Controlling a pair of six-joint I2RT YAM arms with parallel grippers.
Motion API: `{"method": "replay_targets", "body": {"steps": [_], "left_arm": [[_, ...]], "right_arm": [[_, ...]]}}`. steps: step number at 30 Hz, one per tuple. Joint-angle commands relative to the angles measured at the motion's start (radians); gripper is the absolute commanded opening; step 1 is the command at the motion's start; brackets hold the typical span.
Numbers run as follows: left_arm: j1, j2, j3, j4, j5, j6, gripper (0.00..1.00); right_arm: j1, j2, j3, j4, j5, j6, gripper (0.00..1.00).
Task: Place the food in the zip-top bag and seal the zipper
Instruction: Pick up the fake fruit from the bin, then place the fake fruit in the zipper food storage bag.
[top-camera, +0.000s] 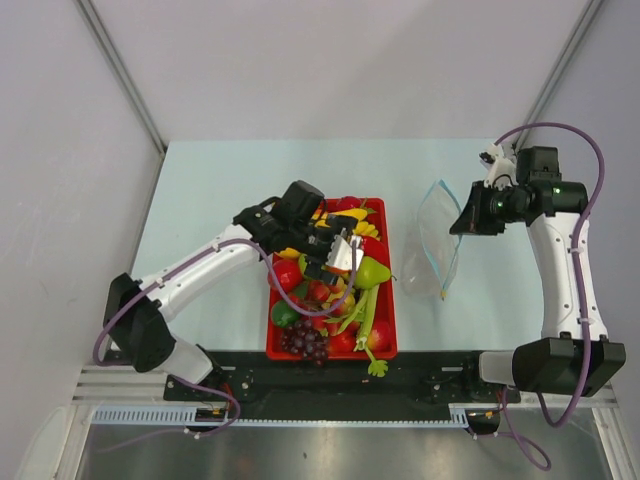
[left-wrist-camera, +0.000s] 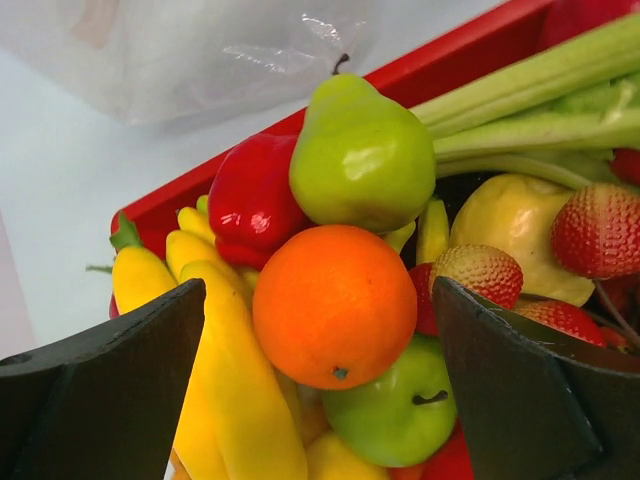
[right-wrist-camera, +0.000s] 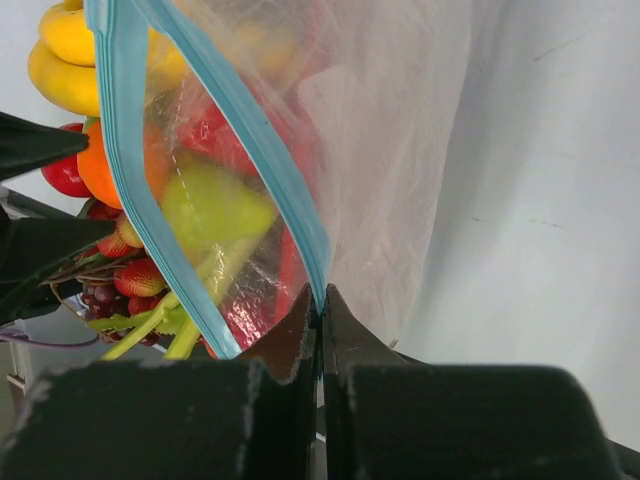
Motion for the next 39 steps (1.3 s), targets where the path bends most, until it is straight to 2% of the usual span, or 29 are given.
{"method": "replay_targets", "body": {"steps": [1,9,12,15,23,25,28,29,30,31,32,35,39], "left_arm": [[-0.031,0.024,-0.007,-0.029,-0.029,0.225,0.99],[-0.039,0.064,0.0,-0.083,-0.066,0.329,0.96],[-0.039,0.077,0.012,-0.115,-0.074,0.355,0.91],[-0.039,0.081,0.029,-0.134,-0.071,0.363,0.83],[-0.047,0.018,0.104,-0.152,0.043,0.339,0.47],[-0.047,0.011,0.159,-0.126,0.073,0.261,0.41],[-0.047,0.025,0.264,-0.007,0.141,0.029,0.37],[-0.047,0.039,0.285,0.117,0.152,-0.055,0.36],[-0.047,0.048,0.302,0.191,0.168,-0.261,0.36],[-0.047,0.059,0.331,0.261,0.178,-0.357,0.36],[-0.056,0.082,0.341,0.384,0.184,-0.517,0.36],[-0.094,0.143,0.364,0.588,0.149,-0.759,0.34],[-0.145,0.217,0.394,0.75,0.094,-0.933,0.34]], "right_arm": [[0.003,0.018,0.045,0.018,-0.027,0.016,0.0],[0.005,0.024,0.047,0.021,-0.024,0.016,0.0],[0.005,0.029,0.047,0.022,-0.025,0.016,0.0],[0.005,0.033,0.048,0.025,-0.027,0.016,0.0],[0.006,0.05,0.061,0.028,-0.056,0.016,0.0],[0.005,0.053,0.061,0.031,-0.077,0.016,0.0],[0.005,0.058,0.062,0.045,-0.116,0.04,0.0],[0.005,0.061,0.062,0.047,-0.123,0.043,0.0],[0.005,0.064,0.062,0.05,-0.142,0.057,0.0],[0.005,0.065,0.061,0.053,-0.154,0.06,0.0],[0.005,0.071,0.061,0.054,-0.165,0.066,0.0],[0.005,0.079,0.061,0.074,-0.185,0.088,0.0],[0.005,0.085,0.062,0.082,-0.202,0.103,0.0]]}}
